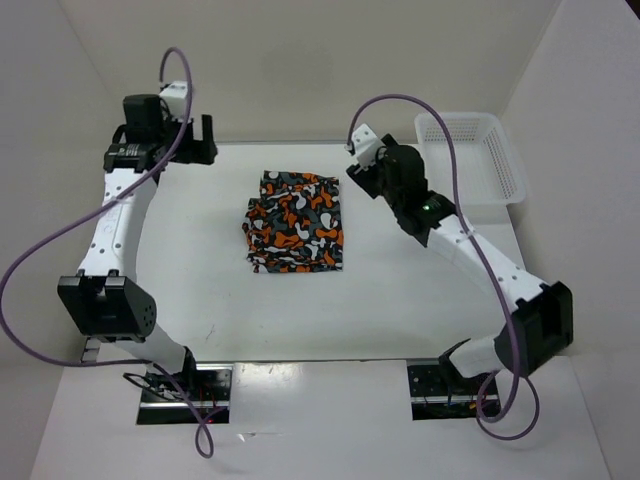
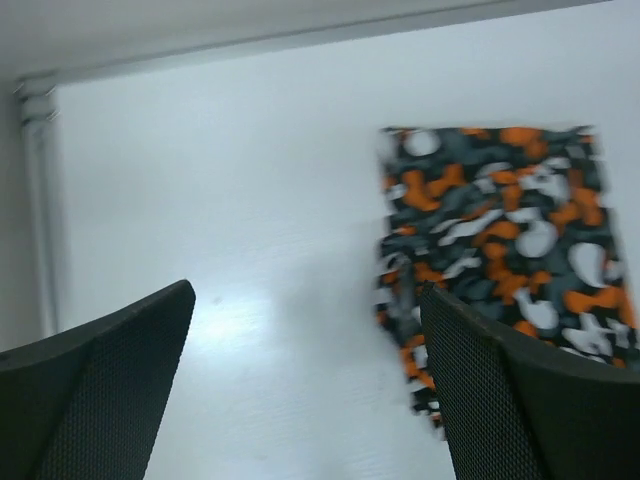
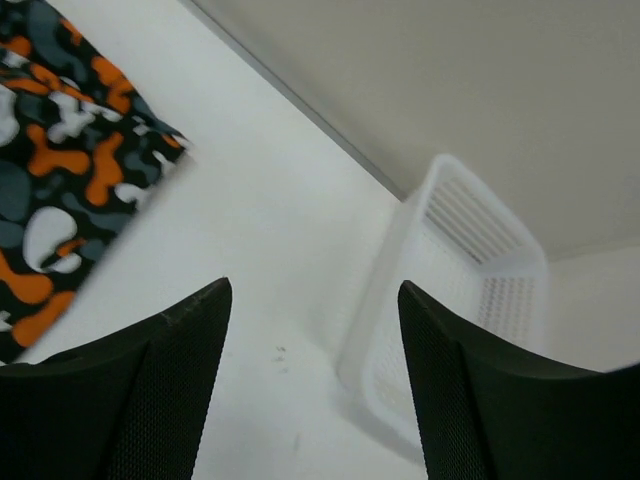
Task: Fold and stack the shorts
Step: Fold the shorts
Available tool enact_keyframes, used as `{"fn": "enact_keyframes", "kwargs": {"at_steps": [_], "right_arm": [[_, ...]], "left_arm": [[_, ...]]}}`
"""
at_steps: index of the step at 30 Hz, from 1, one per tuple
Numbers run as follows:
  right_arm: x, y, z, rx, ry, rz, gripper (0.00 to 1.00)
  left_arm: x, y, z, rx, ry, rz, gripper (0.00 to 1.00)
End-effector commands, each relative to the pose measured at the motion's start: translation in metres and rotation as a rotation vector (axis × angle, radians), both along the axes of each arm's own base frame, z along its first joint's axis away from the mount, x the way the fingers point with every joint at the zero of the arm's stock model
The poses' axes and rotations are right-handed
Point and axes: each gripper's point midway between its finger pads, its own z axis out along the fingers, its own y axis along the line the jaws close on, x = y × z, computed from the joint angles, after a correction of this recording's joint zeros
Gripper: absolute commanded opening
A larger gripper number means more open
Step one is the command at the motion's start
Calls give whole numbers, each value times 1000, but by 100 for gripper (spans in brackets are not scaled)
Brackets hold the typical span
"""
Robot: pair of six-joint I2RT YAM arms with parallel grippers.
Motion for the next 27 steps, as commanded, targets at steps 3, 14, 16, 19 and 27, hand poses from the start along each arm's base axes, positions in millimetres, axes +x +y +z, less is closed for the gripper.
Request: {"fn": "enact_keyframes", "kwargs": {"at_steps": [3,14,16,19,27], "right_arm": [[-16,-73,0,-58,-42,-160,75],[-42,-113,-23,-87,-29,-223,79],[-44,-114,-21,-85,-32,-223,79],[-47,-113,-24,-86,-22,-212,79],[-51,-112,-35,-90,-3,-194,80]], "left_arm": [[-27,84,-42,38,68,227,100],[-58,105,-73,-3,74,259,100],[-62,104,-73,-2,66,259,100],[-66,101,-80,-8,76,251,100],[-67,98,-77,-16,66,235,100]]}}
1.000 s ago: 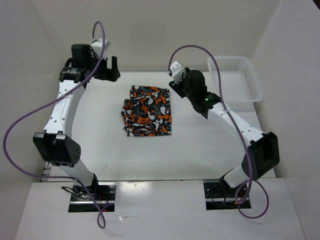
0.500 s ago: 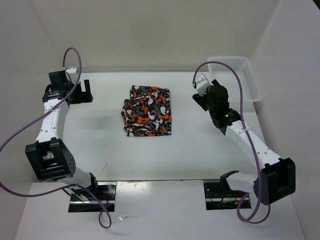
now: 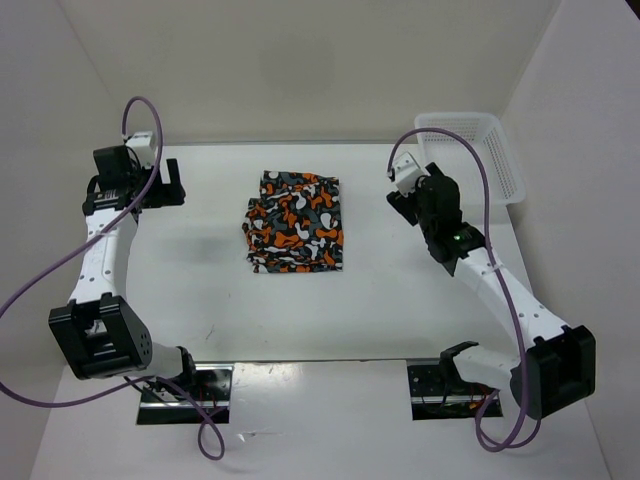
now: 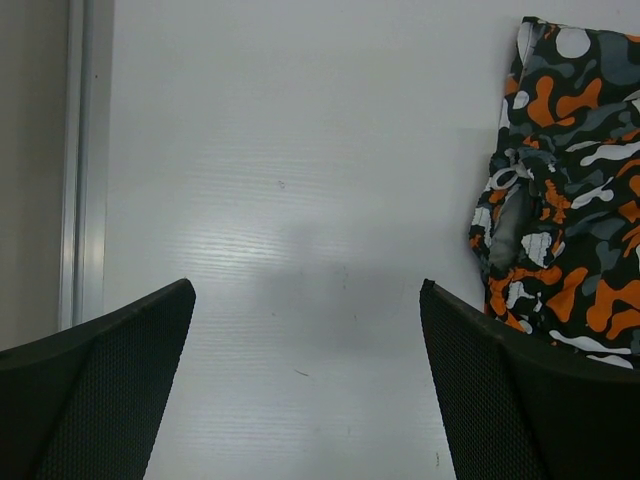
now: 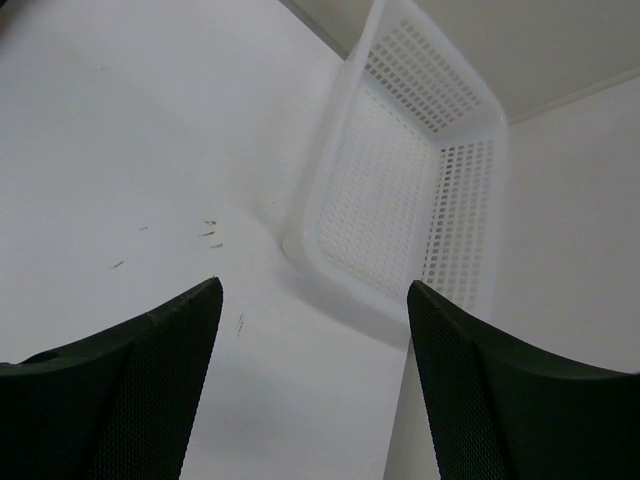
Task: Fold and stack the shorts
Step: Fold the shorts
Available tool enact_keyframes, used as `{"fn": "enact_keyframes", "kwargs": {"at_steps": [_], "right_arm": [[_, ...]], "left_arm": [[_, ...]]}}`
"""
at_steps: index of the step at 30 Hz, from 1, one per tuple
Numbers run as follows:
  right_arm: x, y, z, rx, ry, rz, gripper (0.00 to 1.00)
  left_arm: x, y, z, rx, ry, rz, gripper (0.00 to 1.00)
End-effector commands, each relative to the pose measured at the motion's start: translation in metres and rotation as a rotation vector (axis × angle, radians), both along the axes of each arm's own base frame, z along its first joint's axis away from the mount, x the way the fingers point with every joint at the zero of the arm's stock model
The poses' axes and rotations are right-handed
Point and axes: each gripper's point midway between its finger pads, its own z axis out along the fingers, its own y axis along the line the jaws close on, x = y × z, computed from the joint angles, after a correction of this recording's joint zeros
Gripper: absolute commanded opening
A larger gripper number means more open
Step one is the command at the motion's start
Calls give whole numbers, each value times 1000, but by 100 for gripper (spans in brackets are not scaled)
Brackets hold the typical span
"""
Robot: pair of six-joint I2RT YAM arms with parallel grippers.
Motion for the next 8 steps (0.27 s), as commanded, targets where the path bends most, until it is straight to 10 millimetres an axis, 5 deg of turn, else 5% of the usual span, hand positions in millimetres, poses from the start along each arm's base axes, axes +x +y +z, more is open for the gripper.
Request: {"fn": "enact_keyframes", "kwargs": {"at_steps": [1,8], "right_arm": [[-4,2,13,16,-47,14,80],[-8,1,5,3,-28,26,83]], "left_arm": [[2,-5,12,1,-54,-26,100],[2,-3,12,8,-52,-16,100]]}}
